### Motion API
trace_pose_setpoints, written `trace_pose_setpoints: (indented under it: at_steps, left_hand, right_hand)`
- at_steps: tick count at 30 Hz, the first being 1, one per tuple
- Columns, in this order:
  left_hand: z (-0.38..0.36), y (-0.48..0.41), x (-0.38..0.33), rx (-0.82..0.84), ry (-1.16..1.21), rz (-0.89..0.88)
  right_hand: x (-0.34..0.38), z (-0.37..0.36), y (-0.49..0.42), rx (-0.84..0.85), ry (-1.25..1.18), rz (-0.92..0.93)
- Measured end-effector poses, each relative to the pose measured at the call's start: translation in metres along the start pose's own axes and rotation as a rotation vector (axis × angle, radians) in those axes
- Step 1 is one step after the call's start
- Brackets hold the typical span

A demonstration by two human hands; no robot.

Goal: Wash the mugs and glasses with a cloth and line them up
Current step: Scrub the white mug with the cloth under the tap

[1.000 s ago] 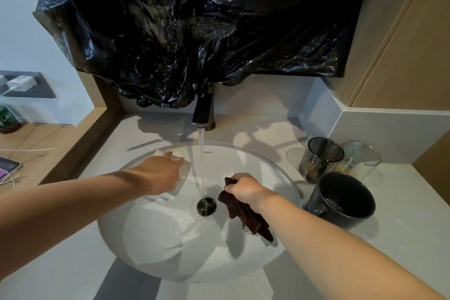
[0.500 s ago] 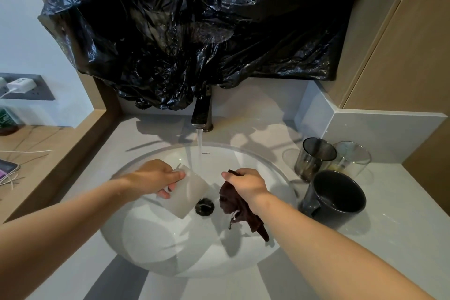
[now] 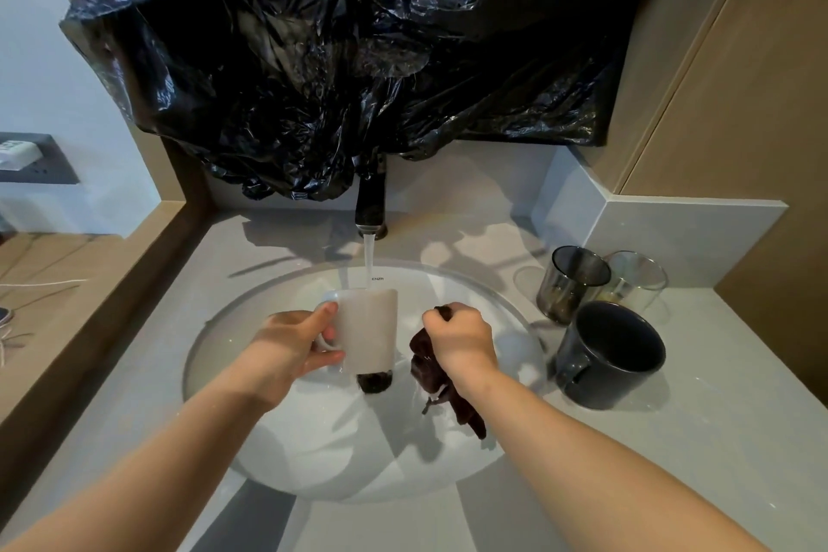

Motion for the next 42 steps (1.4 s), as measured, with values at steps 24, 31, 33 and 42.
trace_pose_setpoints:
  at_steps: [24, 31, 33, 42]
  left_hand:
    - [-0.111, 0.107, 0.021, 0.426, 0.124, -0.053]
    - [-0.178, 0.164, 0.064, 0.41, 0.101, -0.067]
    - [-0.198, 0.176, 0.077, 0.414, 0.115, -0.061]
    - [-0.285, 0.193, 0.125, 0.376, 0.052, -0.099]
  right_hand:
    - [-0.094, 0.145, 0.099, -0.449, -0.511, 0.084]
    - [-0.167, 0.207, 0.11, -0.48, -0.467, 0.056]
    - [-0.183, 0.219, 0.108, -0.477, -0.454, 0.056]
    - [-0.248, 0.255, 0.091, -0.503, -0.42, -0.03]
Point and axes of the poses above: each hand's wrist, its own y-axis away from the middle knuckle, its own z-axis out of the back of the hand, x = y × z, the point moved 4 cm from there along -y, towards the middle knuckle, and after that the axes turned 15 degrees about y, right-handed, at the moved point
